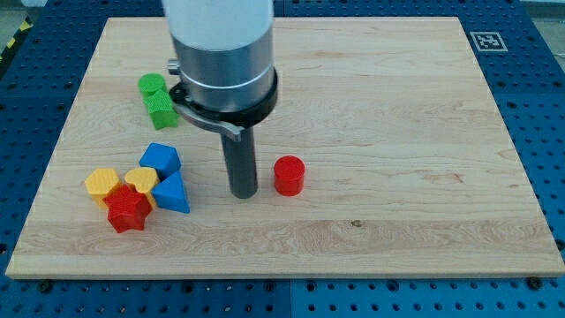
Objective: Push the red blocks towards the center of the board
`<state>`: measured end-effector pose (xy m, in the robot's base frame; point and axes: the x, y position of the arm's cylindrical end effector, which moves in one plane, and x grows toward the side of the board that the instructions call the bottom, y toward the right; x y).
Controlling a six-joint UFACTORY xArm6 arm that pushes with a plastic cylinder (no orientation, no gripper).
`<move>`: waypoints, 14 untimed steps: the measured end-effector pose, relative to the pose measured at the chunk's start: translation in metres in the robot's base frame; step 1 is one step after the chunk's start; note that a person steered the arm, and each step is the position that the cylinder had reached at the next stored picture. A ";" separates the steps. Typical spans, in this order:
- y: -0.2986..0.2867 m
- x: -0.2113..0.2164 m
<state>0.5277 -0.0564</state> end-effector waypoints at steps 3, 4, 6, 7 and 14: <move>-0.030 0.019; -0.041 0.045; -0.118 0.090; -0.203 0.082; 0.012 0.044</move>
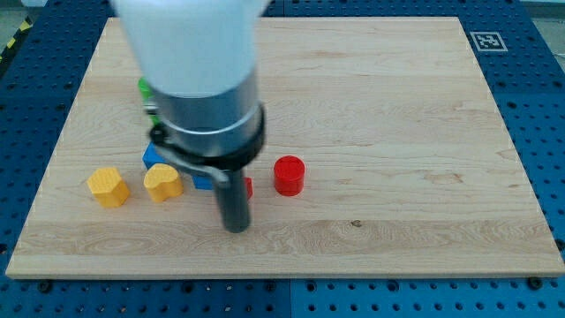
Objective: Push the red blocks towards the center of the board
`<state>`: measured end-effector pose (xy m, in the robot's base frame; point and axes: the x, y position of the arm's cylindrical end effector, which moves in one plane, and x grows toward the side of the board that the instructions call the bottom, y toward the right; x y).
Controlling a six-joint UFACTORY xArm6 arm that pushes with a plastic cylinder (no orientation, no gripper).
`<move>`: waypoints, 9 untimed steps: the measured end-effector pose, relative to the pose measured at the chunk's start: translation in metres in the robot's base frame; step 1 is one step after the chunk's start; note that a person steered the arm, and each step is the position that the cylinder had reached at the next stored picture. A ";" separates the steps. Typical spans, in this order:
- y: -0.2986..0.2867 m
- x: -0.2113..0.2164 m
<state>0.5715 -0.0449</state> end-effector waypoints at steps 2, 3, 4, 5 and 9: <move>0.000 0.031; -0.062 0.009; -0.055 -0.039; -0.049 -0.042; -0.002 -0.022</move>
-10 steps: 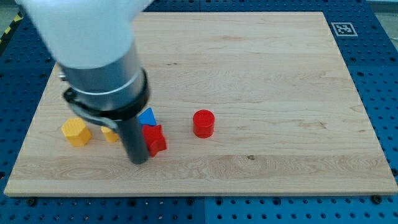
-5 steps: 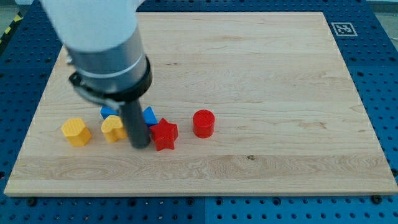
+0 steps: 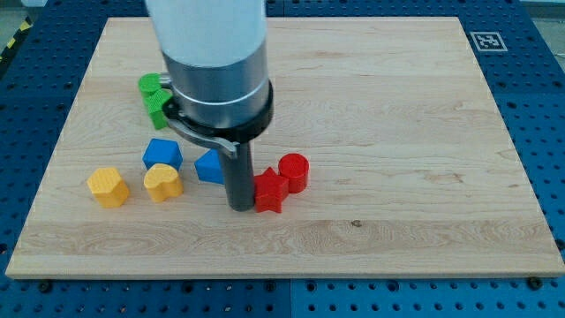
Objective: Push the red blocks towards the center of the board
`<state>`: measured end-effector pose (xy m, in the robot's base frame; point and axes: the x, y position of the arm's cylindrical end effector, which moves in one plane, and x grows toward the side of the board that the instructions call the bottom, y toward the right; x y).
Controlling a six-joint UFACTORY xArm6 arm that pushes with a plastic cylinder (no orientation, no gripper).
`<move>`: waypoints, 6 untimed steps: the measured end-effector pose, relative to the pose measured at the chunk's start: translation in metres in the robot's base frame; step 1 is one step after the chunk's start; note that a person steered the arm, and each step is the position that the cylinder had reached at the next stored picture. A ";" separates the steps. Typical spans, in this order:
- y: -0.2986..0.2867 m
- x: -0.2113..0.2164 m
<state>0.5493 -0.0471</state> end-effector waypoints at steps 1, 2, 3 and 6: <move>0.003 0.014; 0.003 0.018; 0.003 0.018; 0.026 -0.014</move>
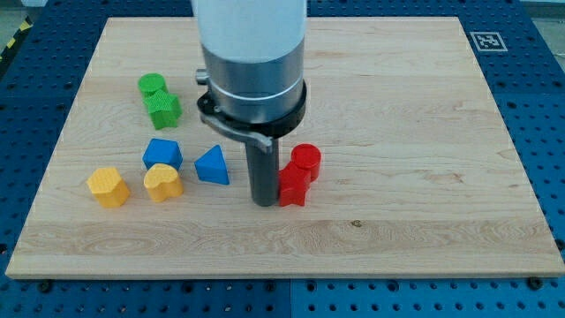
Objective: Push the red blocks towards the center of the board
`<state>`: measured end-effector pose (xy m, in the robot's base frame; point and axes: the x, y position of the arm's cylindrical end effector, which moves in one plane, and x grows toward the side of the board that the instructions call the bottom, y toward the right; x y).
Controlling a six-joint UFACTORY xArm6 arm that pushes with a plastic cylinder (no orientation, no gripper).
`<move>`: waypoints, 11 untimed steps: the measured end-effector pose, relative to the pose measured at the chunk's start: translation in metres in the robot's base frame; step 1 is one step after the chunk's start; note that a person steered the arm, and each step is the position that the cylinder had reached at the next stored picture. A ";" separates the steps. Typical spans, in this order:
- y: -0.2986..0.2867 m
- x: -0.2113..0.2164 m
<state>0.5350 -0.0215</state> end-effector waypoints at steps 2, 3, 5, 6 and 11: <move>0.021 -0.007; 0.030 -0.014; 0.032 -0.026; 0.032 -0.026; 0.058 0.008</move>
<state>0.5429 0.0370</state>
